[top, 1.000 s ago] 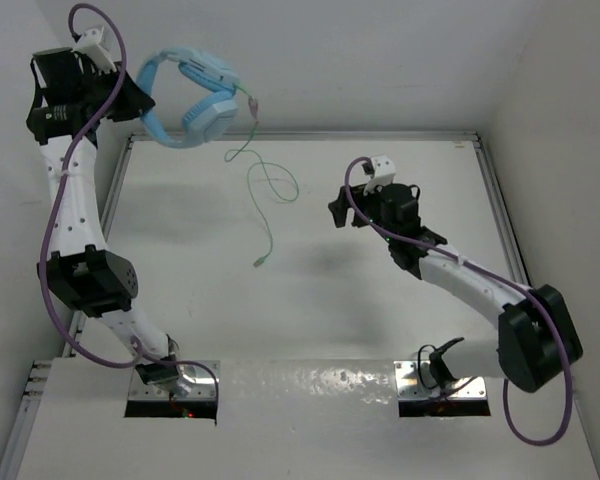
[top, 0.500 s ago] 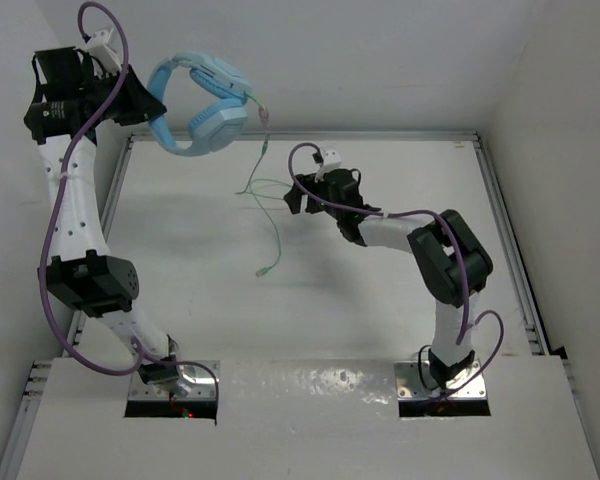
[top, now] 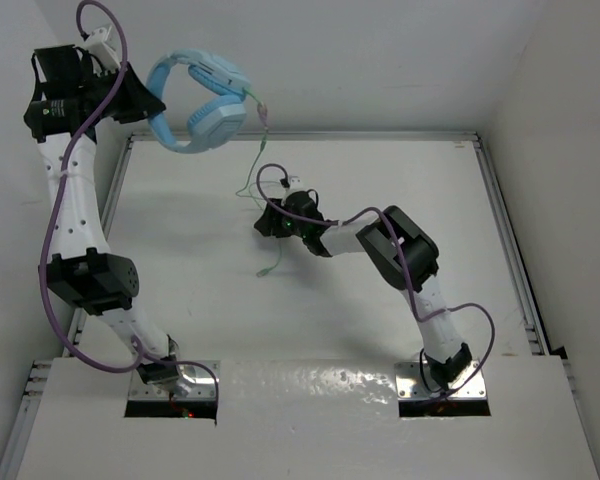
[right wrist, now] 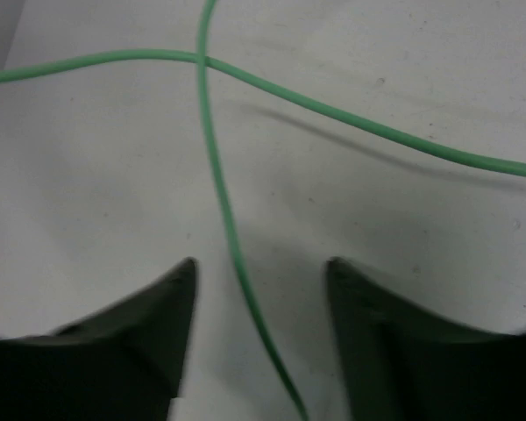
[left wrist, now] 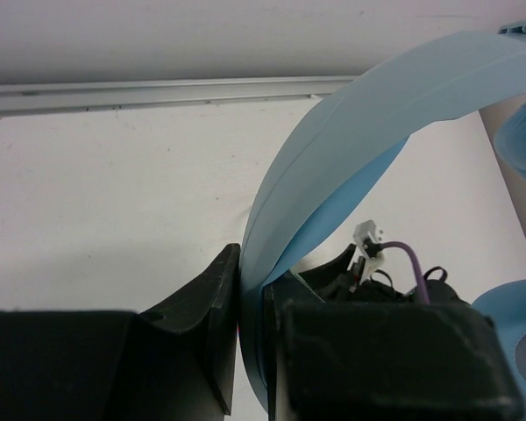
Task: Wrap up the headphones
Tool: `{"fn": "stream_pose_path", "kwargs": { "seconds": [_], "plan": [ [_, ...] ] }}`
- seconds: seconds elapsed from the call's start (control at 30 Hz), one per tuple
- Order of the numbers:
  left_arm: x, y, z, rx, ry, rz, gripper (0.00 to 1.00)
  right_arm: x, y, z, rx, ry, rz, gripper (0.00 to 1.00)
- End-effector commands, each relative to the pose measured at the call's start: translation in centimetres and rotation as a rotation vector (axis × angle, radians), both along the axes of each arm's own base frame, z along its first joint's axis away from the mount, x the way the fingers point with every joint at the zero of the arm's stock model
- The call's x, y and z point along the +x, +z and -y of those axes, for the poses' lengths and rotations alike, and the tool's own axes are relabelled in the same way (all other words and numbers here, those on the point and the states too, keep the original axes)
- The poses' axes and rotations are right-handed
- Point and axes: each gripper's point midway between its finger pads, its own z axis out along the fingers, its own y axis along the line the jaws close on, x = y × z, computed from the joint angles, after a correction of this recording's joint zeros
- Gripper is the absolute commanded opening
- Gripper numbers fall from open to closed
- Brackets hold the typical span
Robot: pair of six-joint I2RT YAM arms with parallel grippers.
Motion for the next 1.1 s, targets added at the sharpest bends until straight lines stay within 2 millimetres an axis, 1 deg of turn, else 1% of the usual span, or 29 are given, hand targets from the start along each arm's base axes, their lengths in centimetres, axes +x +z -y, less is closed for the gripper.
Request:
{"fn": "stream_pose_path", "kwargs": {
  "seconds": [0.0, 0.07, 0.1, 0.13, 0.17, 0.2, 0.23, 0.27, 0.3, 0.33, 0.37, 0.4, 0.43, 0.47, 0.5, 0.53, 0.57, 0.6, 0.63, 0.67, 0.7, 0.73, 0.77, 0.83, 0.87, 0.93, 0.97, 1.03, 1.07],
  "plan": [
    [-0.1, 3.5, 1.0, -0.04, -0.032, 0.1, 0.0, 1.4, 1.6, -1.4, 0.116, -0.04, -0.046, 0.46],
    [-0.1, 3.9, 1.1, -0.044, -0.035, 0.11, 0.0, 1.5, 0.4, -1.0, 0.099, -0.071, -0.073, 0.2],
    [-0.2, 3.9, 1.3, -0.044, -0.045, 0.113, 0.0, 2.0, 0.5, -0.3, 0.098, -0.105, -0.068, 0.0],
    [-0.3, 4.0, 1.2, -0.041, -0.048, 0.116, 0.0, 2.1, 0.6, 0.2, 0.099, -0.118, -0.068, 0.0],
    [-0.4, 3.9, 1.4, -0.035, -0.055, 0.117, 0.0, 2.7, 1.2, 1.0, 0.11, -0.146, -0.045, 0.0],
    [-0.5, 3.8, 1.4, -0.031, -0.062, 0.115, 0.0, 2.5, 1.8, 2.1, 0.117, -0.169, -0.039, 0.0],
    [-0.4, 3.2, 1.4, -0.02, -0.069, 0.105, 0.0, 3.5, 2.3, 4.1, 0.124, -0.216, -0.029, 0.0],
    [-0.4, 2.8, 1.4, -0.017, -0.073, 0.096, 0.0, 3.4, 3.3, 5.7, 0.139, -0.24, -0.022, 0.0],
    [-0.4, 2.3, 1.3, -0.004, -0.071, 0.089, 0.0, 4.5, 4.0, 8.1, 0.154, -0.276, -0.025, 0.0],
    [-0.3, 1.8, 1.2, 0.001, -0.066, 0.079, 0.0, 4.6, 4.4, 9.5, 0.159, -0.29, -0.026, 0.0],
    [0.0, 0.7, 1.0, 0.006, -0.057, 0.055, 0.0, 4.8, 5.5, 12.1, 0.163, -0.314, -0.021, 0.0],
    [0.1, 0.1, 0.8, 0.008, -0.05, 0.041, 0.0, 4.8, 6.1, 13.5, 0.156, -0.33, -0.008, 0.0],
    [0.3, -0.4, 0.7, 0.011, -0.044, 0.032, 0.0, 4.3, 6.7, 14.3, 0.152, -0.313, 0.001, 0.0],
    [0.5, -1.3, 0.6, 0.01, -0.042, 0.014, 0.0, 4.0, 7.2, 15.5, 0.131, -0.319, 0.013, 0.0],
    [0.7, -1.7, 0.6, 0.018, -0.04, 0.007, 0.0, 3.1, 6.5, 17.4, 0.078, -0.325, 0.022, 0.0],
    [1.0, -2.1, 0.6, 0.024, -0.035, 0.004, 0.0, 2.8, 9.1, 18.4, 0.084, -0.329, 0.075, 0.0],
    [1.2, -2.6, 1.0, 0.034, -0.04, -0.005, 0.0, 1.5, 8.6, 19.4, 0.054, -0.33, 0.065, 0.0],
    [1.4, -3.7, 0.9, 0.052, -0.022, -0.03, 0.0, 1.3, 9.4, 20.5, 0.025, -0.326, 0.103, 0.0],
    [1.6, -4.5, 1.0, 0.067, -0.025, -0.042, 0.0, 0.8, 12.3, 20.9, 0.031, -0.311, 0.169, 0.0],
    [1.8, -5.4, 1.5, 0.088, -0.043, -0.055, 0.0, -0.1, 12.6, 21.0, -0.004, -0.278, 0.176, 0.0],
    [1.9, -6.6, 1.5, 0.096, -0.039, -0.084, 0.0, -0.6, 13.6, 21.1, -0.061, -0.227, 0.232, 0.0],
    [2.2, -7.5, 1.7, 0.095, -0.046, -0.104, 0.0, -1.6, 15.0, 21.3, -0.085, -0.193, 0.243, 0.0],
    [2.3, -8.0, 2.3, 0.093, -0.062, -0.118, 0.0, -1.8, 16.7, 21.0, -0.096, -0.153, 0.279, 0.0],
    [2.6, -8.9, 2.9, 0.11, -0.077, -0.137, 0.0, -2.3, 18.6, 21.3, -0.163, -0.101, 0.34, 0.0],
    [2.6, -9.1, 3.9, 0.12, -0.099, -0.142, 0.0, -2.8, 20.5, 21.5, -0.18, -0.087, 0.363, 0.0],
    [2.8, -9.8, 4.6, 0.163, -0.12, -0.151, 0.0, -3.5, 22.2, 21.6, -0.215, -0.044, 0.401, 0.0],
    [2.8, -10.2, 5.6, 0.18, -0.145, -0.154, 0.0, -3.7, 25.0, 21.5, -0.202, -0.035, 0.461, 0.0],
    [3.1, -11.9, 5.6, 0.227, -0.15, -0.184, 0.0, -4.4, 27.1, 21.0, -0.205, 0.016, 0.507, 0.0],
    [3.3, -12.4, 5.8, 0.228, -0.154, -0.194, 0.0, -4.5, 29.3, 20.9, -0.197, 0.024, 0.549, 0.0]
  ]
}}
